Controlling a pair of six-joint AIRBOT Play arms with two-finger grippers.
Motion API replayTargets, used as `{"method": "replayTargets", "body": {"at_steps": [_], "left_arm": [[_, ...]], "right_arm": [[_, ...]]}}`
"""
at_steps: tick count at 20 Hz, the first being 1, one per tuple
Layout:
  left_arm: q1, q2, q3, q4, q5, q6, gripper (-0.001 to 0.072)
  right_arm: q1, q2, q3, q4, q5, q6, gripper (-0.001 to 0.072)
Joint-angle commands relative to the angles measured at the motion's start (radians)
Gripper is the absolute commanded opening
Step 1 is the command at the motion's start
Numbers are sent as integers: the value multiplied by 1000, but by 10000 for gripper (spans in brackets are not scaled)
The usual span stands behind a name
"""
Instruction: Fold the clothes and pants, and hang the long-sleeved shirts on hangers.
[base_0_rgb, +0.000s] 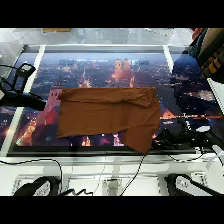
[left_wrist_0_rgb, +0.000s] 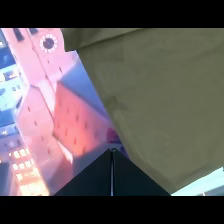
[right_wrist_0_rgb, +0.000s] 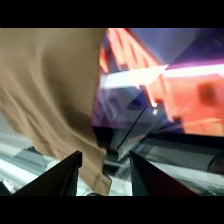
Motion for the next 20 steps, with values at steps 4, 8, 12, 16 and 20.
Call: {"method": "replayTargets", "body": {"at_steps": [4, 8, 12, 16, 20], "left_arm": [[1, 0, 0, 0, 4, 0, 10], [1, 0, 0, 0, 3, 0, 10], [1, 0, 0, 0, 3, 0, 10], [1, 0, 0, 0, 3, 0, 10], [2, 0, 0, 10, 3, 0, 10]], "right_arm": [[-2, -100, 0, 64, 37, -26, 319], [1, -132, 0, 163, 37, -78, 309], [94, -138, 0, 202, -3, -127, 308], [135, -137, 0, 269, -53, -156, 198], [133, -127, 3, 287, -36, -182, 196]]}}
